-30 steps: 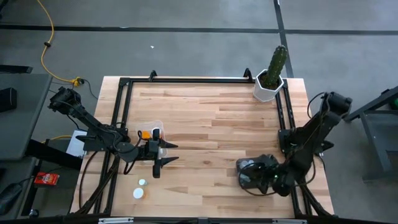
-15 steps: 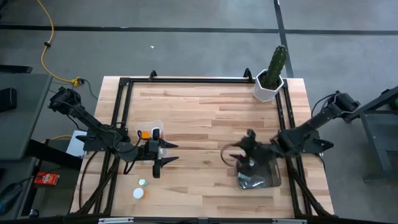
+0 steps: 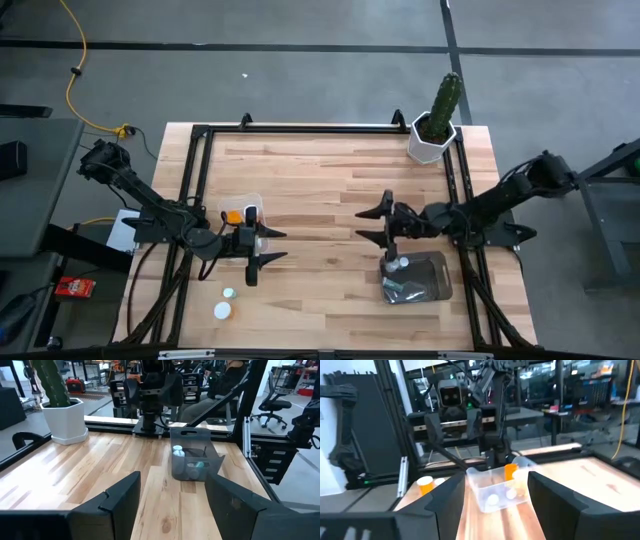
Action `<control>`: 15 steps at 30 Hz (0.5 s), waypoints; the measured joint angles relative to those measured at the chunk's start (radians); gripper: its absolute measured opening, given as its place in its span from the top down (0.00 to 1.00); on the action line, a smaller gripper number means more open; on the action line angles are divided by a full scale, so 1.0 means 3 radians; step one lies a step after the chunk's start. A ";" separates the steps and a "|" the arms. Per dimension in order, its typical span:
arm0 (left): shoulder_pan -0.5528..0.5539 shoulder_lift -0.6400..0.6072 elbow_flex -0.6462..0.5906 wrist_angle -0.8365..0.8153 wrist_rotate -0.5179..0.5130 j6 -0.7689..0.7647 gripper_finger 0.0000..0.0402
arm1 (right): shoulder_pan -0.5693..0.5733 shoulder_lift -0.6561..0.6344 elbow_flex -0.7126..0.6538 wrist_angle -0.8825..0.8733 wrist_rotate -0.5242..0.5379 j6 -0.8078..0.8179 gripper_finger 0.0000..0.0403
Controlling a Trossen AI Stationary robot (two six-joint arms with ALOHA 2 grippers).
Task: Pick and place medicine bottles into bin by pill shape (circle, oval)
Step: Put the orange capsule bottle into the transparent bin
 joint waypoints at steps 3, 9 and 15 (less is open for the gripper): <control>0.0000 0.0001 0.0000 0.0001 0.0000 0.0000 0.48 | 0.0062 0.0011 0.0019 -0.0108 0.0001 0.0083 0.48; 0.0000 0.0000 0.0000 0.0001 -0.0005 -0.0023 0.48 | 0.0127 0.0011 0.0019 -0.0147 0.0043 -0.0070 0.48; 0.0002 -0.0001 0.0000 0.0001 -0.0041 -0.0024 0.48 | 0.0127 0.0011 0.0019 -0.0147 0.0055 -0.0137 0.48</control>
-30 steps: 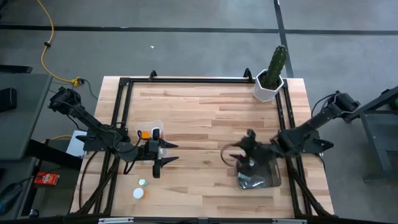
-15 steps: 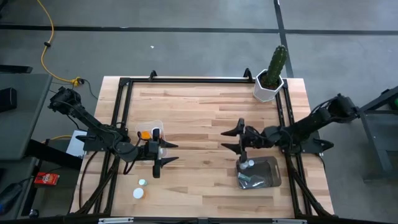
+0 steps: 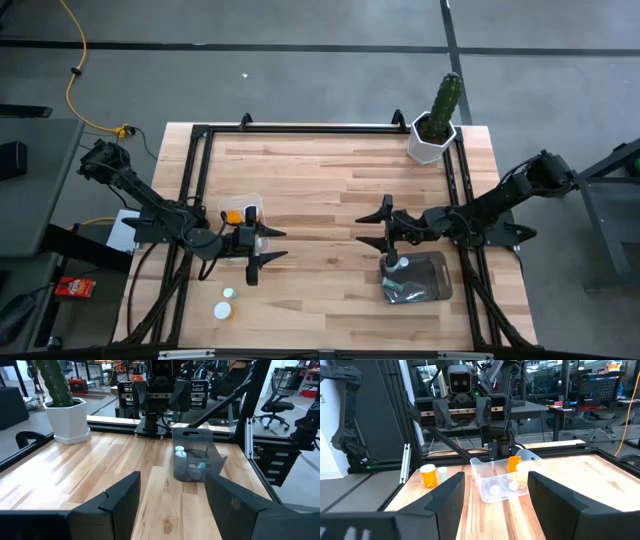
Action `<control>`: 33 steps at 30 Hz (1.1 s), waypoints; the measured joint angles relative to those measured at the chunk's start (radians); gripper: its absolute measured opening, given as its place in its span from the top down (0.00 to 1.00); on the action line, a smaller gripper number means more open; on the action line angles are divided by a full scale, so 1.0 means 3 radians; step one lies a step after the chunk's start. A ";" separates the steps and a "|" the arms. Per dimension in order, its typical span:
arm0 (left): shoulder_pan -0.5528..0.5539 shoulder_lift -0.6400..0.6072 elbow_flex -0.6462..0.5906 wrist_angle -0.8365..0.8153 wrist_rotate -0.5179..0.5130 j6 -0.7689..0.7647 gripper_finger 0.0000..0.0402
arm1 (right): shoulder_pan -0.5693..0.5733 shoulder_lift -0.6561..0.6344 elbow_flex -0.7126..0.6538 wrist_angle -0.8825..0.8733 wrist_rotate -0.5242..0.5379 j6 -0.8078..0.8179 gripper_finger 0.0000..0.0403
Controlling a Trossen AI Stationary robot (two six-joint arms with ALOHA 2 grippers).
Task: Pick and place medicine bottles into bin by pill shape (circle, oval)
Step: Put the orange capsule bottle into the transparent bin
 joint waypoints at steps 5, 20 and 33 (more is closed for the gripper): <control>0.0007 0.0000 0.0000 0.0000 0.0003 -0.0003 0.48 | -0.0001 0.0000 0.0000 0.0001 0.0000 -0.0009 0.48; -0.0589 0.0244 0.1067 -0.1951 0.0325 -0.1040 0.48 | -0.0004 -0.0001 0.0000 0.0025 -0.0001 -0.0028 0.48; -0.1466 0.1443 0.2502 -0.3699 0.0801 -0.2191 0.48 | -0.0004 -0.0001 0.0000 0.0019 -0.0001 0.0037 0.48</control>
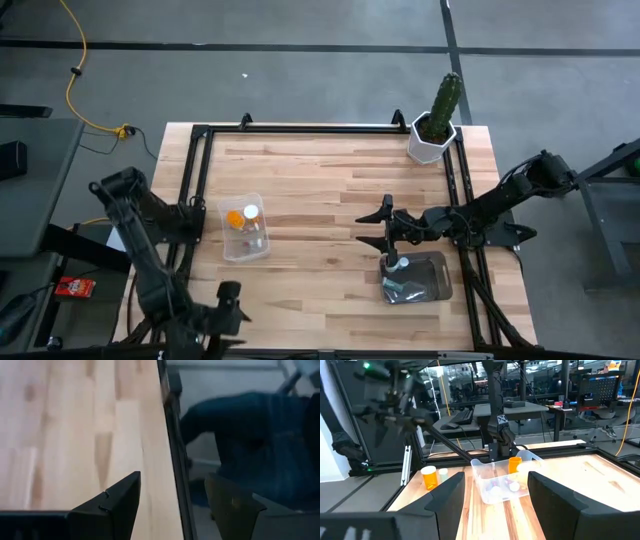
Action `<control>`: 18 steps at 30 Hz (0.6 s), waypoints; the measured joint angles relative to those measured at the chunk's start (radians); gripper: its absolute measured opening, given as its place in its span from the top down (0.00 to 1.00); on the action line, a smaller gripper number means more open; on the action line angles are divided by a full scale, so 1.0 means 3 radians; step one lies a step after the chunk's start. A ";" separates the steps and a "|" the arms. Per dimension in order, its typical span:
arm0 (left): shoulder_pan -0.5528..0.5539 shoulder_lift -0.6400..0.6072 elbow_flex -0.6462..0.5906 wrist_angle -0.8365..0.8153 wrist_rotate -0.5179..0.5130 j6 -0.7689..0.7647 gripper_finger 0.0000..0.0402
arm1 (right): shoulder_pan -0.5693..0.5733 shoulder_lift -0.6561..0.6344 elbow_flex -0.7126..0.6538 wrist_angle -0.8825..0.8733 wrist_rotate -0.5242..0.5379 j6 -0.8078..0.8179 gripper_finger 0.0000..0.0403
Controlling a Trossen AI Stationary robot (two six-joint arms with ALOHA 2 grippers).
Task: Pick and place medicine bottles into bin by pill shape (circle, oval)
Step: Put the orange capsule bottle into the transparent bin
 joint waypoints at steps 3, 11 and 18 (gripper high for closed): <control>-0.0067 0.0166 0.0067 -0.0130 0.0121 -0.0201 0.46 | 0.0000 0.0000 0.0000 -0.0009 0.0000 0.0004 0.48; -0.0065 0.0317 0.0088 -0.0576 0.0607 -0.0582 0.37 | 0.0000 0.0000 0.0000 -0.0020 0.0000 0.0004 0.48; -0.0011 0.0319 0.0088 -0.0675 0.0875 -0.0622 0.27 | -0.0001 0.0000 0.0000 -0.0020 0.0000 0.0004 0.48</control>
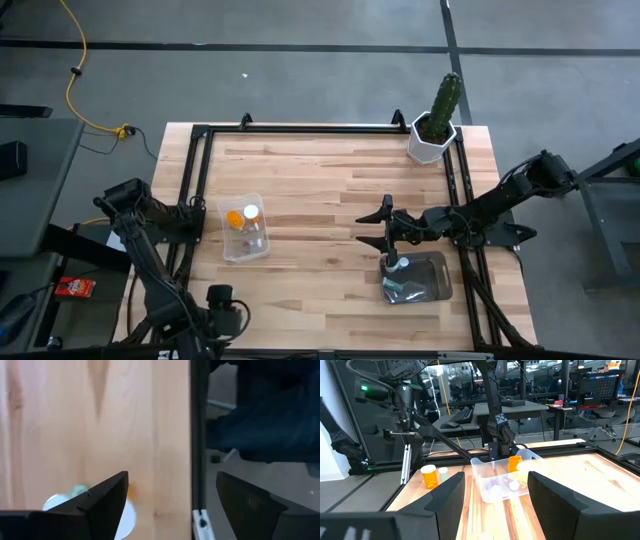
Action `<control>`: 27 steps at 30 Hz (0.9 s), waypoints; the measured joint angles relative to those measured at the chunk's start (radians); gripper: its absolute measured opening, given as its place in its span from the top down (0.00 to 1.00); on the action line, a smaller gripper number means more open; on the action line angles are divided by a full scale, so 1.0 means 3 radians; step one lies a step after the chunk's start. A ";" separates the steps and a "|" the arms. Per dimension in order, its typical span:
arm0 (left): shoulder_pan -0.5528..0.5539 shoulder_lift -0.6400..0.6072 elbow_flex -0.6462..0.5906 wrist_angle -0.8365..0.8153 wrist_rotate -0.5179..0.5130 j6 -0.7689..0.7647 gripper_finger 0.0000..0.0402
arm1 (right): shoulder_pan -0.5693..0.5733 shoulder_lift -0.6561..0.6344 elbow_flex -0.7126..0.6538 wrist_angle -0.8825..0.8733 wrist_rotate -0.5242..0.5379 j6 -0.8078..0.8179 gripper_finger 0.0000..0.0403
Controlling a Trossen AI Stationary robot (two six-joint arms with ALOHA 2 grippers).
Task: Pick and place medicine bottles into bin by pill shape (circle, oval)
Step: Put the orange capsule bottle into the transparent bin
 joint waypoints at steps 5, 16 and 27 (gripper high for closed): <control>-0.0031 0.0051 -0.0052 -0.0245 0.0012 -0.0079 0.26 | 0.0000 0.0000 0.0000 -0.0003 0.0000 -0.0008 0.48; -0.0105 0.0163 -0.0118 -0.0307 -0.0080 0.0034 0.25 | 0.0000 0.0000 0.0000 -0.0016 0.0049 -0.0010 0.48; -0.0137 0.0359 -0.0118 -0.0557 -0.0077 0.0066 0.25 | 0.0000 -0.0001 0.0000 -0.0093 0.0144 0.0025 0.48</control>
